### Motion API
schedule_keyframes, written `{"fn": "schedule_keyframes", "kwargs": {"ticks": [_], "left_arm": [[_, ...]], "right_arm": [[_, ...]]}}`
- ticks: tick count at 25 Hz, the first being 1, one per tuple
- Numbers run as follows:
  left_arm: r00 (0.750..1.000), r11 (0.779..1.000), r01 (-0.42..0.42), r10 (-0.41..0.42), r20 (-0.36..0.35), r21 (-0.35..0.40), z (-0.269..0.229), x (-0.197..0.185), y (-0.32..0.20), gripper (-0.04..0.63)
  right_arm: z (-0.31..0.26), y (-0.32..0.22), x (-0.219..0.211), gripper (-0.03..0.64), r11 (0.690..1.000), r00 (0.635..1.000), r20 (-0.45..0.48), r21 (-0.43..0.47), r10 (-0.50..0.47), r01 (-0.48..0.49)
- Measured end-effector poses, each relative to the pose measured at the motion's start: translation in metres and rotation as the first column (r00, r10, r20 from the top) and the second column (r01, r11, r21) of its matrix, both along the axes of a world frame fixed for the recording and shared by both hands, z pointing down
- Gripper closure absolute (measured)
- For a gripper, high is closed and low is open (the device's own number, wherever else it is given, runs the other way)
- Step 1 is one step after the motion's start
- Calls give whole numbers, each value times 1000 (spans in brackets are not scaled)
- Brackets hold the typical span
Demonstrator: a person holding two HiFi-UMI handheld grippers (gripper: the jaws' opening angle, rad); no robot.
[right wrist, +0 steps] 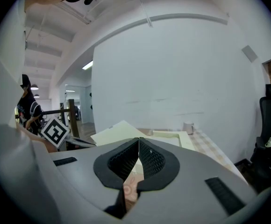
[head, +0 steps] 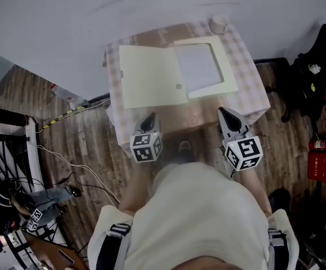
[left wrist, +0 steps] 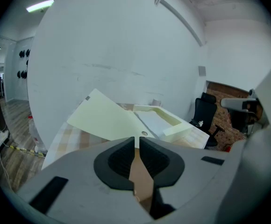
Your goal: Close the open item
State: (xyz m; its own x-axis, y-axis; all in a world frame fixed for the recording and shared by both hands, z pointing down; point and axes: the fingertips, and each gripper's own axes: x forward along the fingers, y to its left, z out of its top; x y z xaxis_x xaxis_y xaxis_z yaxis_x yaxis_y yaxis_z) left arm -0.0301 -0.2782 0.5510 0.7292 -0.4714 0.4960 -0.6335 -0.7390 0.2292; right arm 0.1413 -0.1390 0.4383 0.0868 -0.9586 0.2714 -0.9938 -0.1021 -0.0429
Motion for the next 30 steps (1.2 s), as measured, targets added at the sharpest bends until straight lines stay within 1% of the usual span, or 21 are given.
{"fn": "schedule_keyframes", "kwargs": {"ticks": [1,2,3,7,12,15,18,23,26,30], "left_arm": [[1000,1000,4,-4,8,-8,6,0,-4,584],[1000,1000,8,-8,15,-19,12,0,-8,562],[1000,999,13,-12,20,-31,17,-1,-12,501],[999,997,38,-37,21,-69,35,-7,-28,451],[1000,998,16,-16,7,-63,44,-6,-42,383],[999,999,28,-29,-26,-46,42,-3,-51,356],[997,998,53,-55,-57,-37,38,-2,-61,353],[995,999,40,-42,-93,-26,29,1,-70,357],[992,999,44,-43,-122,4,15,4,-71,394],[988,998,30,-22,-155,50,-8,14,-66,437]], "right_arm": [[1,-5,3,617,1000,1000,0,-3,-4,4],[2,-11,5,615,1000,1000,1,-6,-9,9],[3,-16,6,617,1000,1000,0,-9,-13,13],[6,-35,8,615,999,1000,-5,-17,-30,30],[10,-59,8,615,998,998,-15,-27,-58,57],[12,-72,8,616,997,997,-20,-30,-73,72],[12,-86,9,615,996,996,-24,-28,-84,84],[14,-103,7,617,996,995,-21,-21,-92,92],[19,-105,5,617,995,996,-7,-28,-92,92],[32,-103,4,616,994,995,24,-47,-97,98]]}}
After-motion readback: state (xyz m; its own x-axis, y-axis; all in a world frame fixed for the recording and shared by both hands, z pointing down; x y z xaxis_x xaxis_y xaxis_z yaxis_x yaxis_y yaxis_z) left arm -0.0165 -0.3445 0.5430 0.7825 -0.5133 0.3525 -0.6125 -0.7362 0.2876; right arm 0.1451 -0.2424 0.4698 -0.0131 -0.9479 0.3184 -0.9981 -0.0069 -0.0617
